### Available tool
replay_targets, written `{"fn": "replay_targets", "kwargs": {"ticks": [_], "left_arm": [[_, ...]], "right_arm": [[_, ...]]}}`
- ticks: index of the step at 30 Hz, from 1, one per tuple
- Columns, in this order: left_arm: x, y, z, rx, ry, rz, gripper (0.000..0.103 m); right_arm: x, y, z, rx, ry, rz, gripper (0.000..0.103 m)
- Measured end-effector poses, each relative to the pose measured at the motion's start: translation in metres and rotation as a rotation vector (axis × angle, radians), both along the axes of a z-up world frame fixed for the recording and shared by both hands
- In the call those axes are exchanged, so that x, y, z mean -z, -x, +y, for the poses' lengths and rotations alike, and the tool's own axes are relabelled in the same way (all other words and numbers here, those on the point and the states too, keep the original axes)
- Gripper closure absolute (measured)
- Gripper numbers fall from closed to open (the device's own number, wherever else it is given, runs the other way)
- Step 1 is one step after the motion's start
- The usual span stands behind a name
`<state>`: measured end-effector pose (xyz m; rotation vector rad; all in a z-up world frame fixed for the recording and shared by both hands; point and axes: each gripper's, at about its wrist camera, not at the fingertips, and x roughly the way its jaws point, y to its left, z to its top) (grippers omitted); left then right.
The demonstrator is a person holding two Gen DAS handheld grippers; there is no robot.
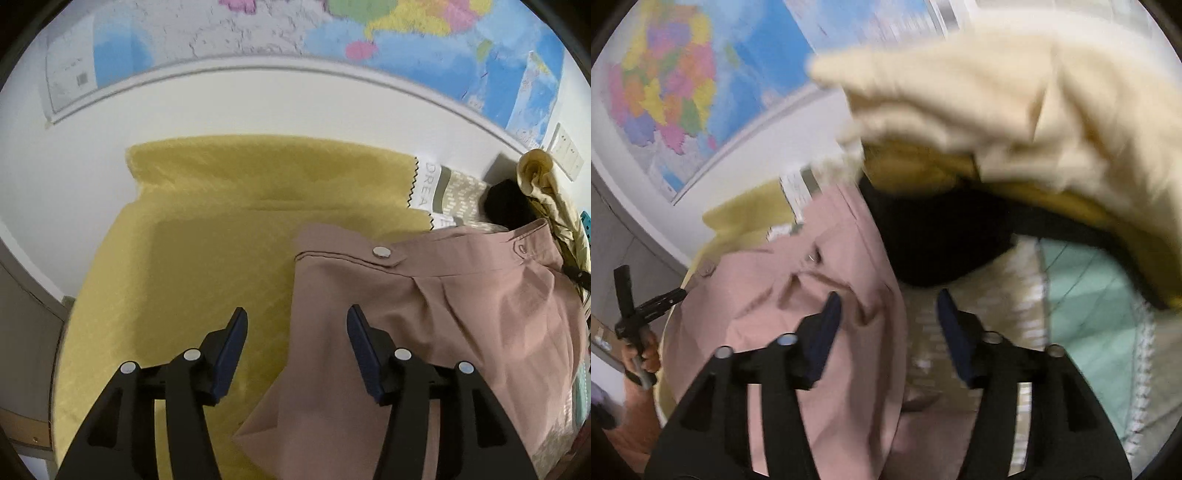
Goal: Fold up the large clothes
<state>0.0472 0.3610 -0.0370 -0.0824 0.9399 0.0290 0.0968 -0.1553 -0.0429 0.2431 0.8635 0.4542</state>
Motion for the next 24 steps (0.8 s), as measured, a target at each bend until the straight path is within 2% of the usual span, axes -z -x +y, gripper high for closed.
{"fn": "replay_targets", "kwargs": {"ticks": [2,4,7,10,12,14,15,17,21,24], "left_arm": [[-0.006,0.008,-0.006,0.013,-0.008,-0.025,0.047],[-0.012,0.016,-0.015,0.043,-0.021,-0.062,0.037],[-0.007,0.019,-0.034,0.107,-0.057,-0.076,0.022],[0.010,0.010,-0.049,0.121,-0.089,-0.025,0.022],[0.025,0.002,-0.050,0.105,-0.118,0.018,0.022],[0.039,-0.003,-0.048,0.091,-0.111,0.064,0.021],[0.042,-0.004,-0.044,0.086,-0.092,0.073,0.021],[0.043,-0.002,-0.041,0.072,-0.068,0.072,0.021],[0.029,0.012,-0.048,0.059,-0.120,0.025,0.021],[0.021,0.022,-0.058,0.059,-0.145,-0.004,0.021]], "right_arm": [[-0.016,0.011,0.007,-0.024,0.027,-0.068,0.046],[-0.028,0.021,0.023,-0.086,0.067,-0.122,0.045],[-0.024,0.022,0.053,-0.186,0.102,-0.131,0.043],[-0.007,0.008,0.072,-0.220,0.132,-0.085,0.045],[0.012,-0.008,0.078,-0.201,0.171,-0.032,0.047],[0.032,-0.024,0.068,-0.174,0.138,0.033,0.052],[0.038,-0.030,0.063,-0.159,0.114,0.055,0.060],[0.043,-0.035,0.052,-0.143,0.039,0.100,0.061],[0.022,-0.014,0.044,-0.145,0.059,0.037,0.047],[0.003,0.011,0.039,-0.169,0.058,-0.025,0.044]]}}
